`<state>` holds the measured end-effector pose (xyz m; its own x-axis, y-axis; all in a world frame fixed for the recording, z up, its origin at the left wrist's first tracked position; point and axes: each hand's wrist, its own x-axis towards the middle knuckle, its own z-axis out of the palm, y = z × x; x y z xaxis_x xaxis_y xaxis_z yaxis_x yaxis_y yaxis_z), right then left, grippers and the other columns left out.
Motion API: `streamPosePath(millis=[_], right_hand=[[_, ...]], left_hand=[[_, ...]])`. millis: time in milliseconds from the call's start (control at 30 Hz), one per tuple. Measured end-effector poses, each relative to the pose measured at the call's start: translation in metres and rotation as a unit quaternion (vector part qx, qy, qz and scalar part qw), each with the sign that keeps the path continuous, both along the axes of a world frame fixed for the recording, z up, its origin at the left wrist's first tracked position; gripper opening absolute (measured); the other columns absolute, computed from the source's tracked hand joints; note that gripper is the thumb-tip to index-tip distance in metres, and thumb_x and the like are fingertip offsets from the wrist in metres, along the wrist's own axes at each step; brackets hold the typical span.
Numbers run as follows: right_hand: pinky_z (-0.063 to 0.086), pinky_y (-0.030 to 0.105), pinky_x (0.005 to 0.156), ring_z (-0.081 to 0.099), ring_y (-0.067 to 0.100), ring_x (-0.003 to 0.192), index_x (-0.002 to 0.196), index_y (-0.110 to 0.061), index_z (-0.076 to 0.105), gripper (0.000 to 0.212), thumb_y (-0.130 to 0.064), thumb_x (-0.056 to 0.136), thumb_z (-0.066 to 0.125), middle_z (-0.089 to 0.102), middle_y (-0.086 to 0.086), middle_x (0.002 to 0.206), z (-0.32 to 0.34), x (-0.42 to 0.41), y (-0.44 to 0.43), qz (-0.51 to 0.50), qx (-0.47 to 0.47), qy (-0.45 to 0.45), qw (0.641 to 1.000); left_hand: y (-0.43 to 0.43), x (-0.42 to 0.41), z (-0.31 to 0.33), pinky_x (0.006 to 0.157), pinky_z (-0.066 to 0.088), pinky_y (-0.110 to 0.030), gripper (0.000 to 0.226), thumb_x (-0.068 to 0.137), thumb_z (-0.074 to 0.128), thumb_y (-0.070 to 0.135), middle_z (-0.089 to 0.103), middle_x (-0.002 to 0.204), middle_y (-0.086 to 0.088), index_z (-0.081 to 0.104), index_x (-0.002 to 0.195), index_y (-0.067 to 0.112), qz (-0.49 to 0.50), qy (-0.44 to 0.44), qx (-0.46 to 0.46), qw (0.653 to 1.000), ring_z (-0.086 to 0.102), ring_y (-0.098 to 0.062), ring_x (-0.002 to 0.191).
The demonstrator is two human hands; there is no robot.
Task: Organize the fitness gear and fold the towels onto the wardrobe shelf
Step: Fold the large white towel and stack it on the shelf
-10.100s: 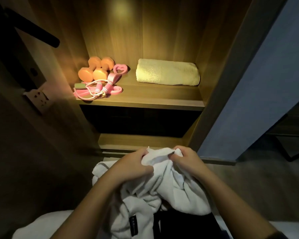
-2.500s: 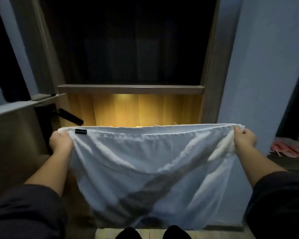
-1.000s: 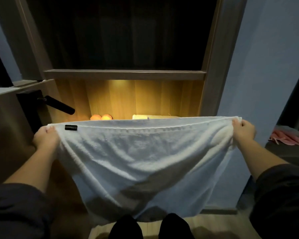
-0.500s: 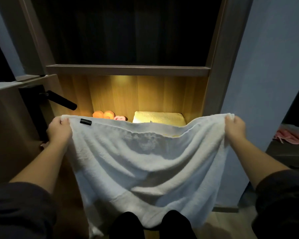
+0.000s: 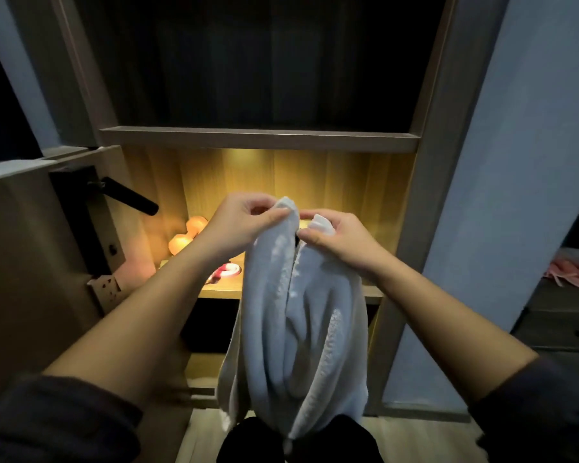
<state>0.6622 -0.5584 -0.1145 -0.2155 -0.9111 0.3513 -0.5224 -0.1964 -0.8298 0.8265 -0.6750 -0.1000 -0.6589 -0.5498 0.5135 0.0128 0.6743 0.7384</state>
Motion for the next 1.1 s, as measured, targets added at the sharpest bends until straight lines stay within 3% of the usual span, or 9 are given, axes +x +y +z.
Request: streamPosePath(millis=[133, 267, 367, 467, 600, 733, 833, 1000, 1100], right_hand=[[0.053, 0.043, 0.078, 0.063, 0.02, 0.083, 0.098, 0.0, 0.067, 0.023, -0.022, 0.09, 0.069, 0.069, 0.019, 0.095, 0.003, 0.005, -0.001, 0.032, 0.02, -0.025, 0.999], [0.048, 0.046, 0.069, 0.057, 0.033, 0.072, 0.082, 0.007, 0.064, 0.03, -0.021, 0.092, 0.065, 0.065, 0.025, 0.081, 0.002, 0.001, -0.013, -0.111, -0.048, 0.075, 0.99], [0.045, 0.032, 0.063, 0.057, 0.025, 0.069, 0.075, -0.003, 0.064, 0.026, -0.021, 0.093, 0.063, 0.064, 0.012, 0.072, 0.008, -0.014, -0.021, -0.204, -0.094, 0.081, 0.971], [0.047, 0.032, 0.064, 0.059, 0.025, 0.076, 0.078, -0.009, 0.066, 0.026, -0.028, 0.094, 0.059, 0.064, 0.009, 0.08, 0.02, -0.044, -0.025, -0.288, -0.091, 0.093, 0.949], [0.034, 0.027, 0.058, 0.054, 0.026, 0.074, 0.075, -0.013, 0.062, 0.029, -0.035, 0.095, 0.056, 0.061, 0.011, 0.09, 0.021, -0.083, -0.023, -0.399, -0.058, 0.154, 0.902], [0.039, 0.025, 0.063, 0.056, 0.021, 0.076, 0.094, -0.013, 0.068, 0.028, -0.038, 0.097, 0.056, 0.062, 0.008, 0.097, -0.008, -0.107, -0.015, -0.444, 0.009, 0.154, 0.882], [0.028, 0.021, 0.053, 0.045, 0.011, 0.061, 0.089, -0.016, 0.066, 0.024, -0.036, 0.097, 0.057, 0.059, 0.005, 0.087, -0.025, -0.119, -0.009, -0.459, 0.033, 0.133, 0.878], [0.045, 0.032, 0.067, 0.057, 0.021, 0.077, 0.095, -0.017, 0.067, 0.023, -0.037, 0.096, 0.056, 0.062, 0.002, 0.087, -0.037, -0.134, -0.007, -0.478, 0.018, 0.04, 0.877], [0.046, 0.033, 0.068, 0.059, 0.023, 0.08, 0.094, -0.018, 0.066, 0.022, -0.038, 0.096, 0.057, 0.063, 0.003, 0.089, -0.041, -0.139, -0.007, -0.483, 0.015, 0.026, 0.875]], left_hand=[[-0.003, -0.004, -0.001, 0.063, 0.046, -0.025, 0.009, 0.085, 0.075, 0.022, 0.066, 0.072, 0.006, 0.071, 0.077, 0.02, -0.001, 0.034, 0.016, 0.999, 0.056, -0.007, 0.068], [-0.01, -0.009, -0.023, 0.07, 0.05, -0.019, 0.015, 0.083, 0.076, 0.029, 0.065, 0.083, 0.013, 0.062, 0.085, 0.024, 0.031, 0.071, 0.052, 0.996, 0.06, -0.002, 0.079], [-0.011, -0.007, -0.067, 0.074, 0.053, -0.031, 0.04, 0.073, 0.075, 0.046, 0.068, 0.1, 0.003, 0.061, 0.104, 0.025, 0.03, -0.057, 0.086, 0.994, 0.065, -0.012, 0.091], [-0.011, 0.002, -0.13, 0.068, 0.046, -0.023, 0.047, 0.064, 0.066, 0.051, 0.066, 0.102, 0.007, 0.061, 0.106, 0.03, 0.036, -0.189, 0.078, 0.978, 0.063, -0.011, 0.092], [-0.029, 0.022, -0.205, 0.066, 0.043, -0.026, 0.022, 0.072, 0.071, 0.016, 0.059, 0.089, 0.004, 0.056, 0.087, 0.024, 0.158, -0.263, 0.067, 0.949, 0.057, -0.013, 0.082], [-0.043, 0.043, -0.245, 0.066, 0.047, -0.029, 0.023, 0.079, 0.071, 0.013, 0.055, 0.088, 0.003, 0.052, 0.084, 0.025, 0.226, -0.334, 0.057, 0.913, 0.054, -0.012, 0.079], [-0.048, 0.061, -0.265, 0.061, 0.044, -0.025, 0.022, 0.084, 0.069, 0.018, 0.057, 0.086, 0.003, 0.05, 0.082, 0.029, 0.222, -0.337, 0.068, 0.912, 0.055, -0.009, 0.075], [-0.053, 0.086, -0.285, 0.063, 0.045, -0.032, 0.013, 0.086, 0.066, 0.021, 0.062, 0.086, -0.004, 0.054, 0.088, 0.018, 0.184, -0.383, 0.123, 0.897, 0.06, -0.021, 0.078], [-0.055, 0.103, -0.304, 0.063, 0.04, -0.033, 0.012, 0.088, 0.064, 0.018, 0.062, 0.082, -0.005, 0.055, 0.085, 0.011, 0.213, -0.378, 0.144, 0.89, 0.057, -0.023, 0.078]])
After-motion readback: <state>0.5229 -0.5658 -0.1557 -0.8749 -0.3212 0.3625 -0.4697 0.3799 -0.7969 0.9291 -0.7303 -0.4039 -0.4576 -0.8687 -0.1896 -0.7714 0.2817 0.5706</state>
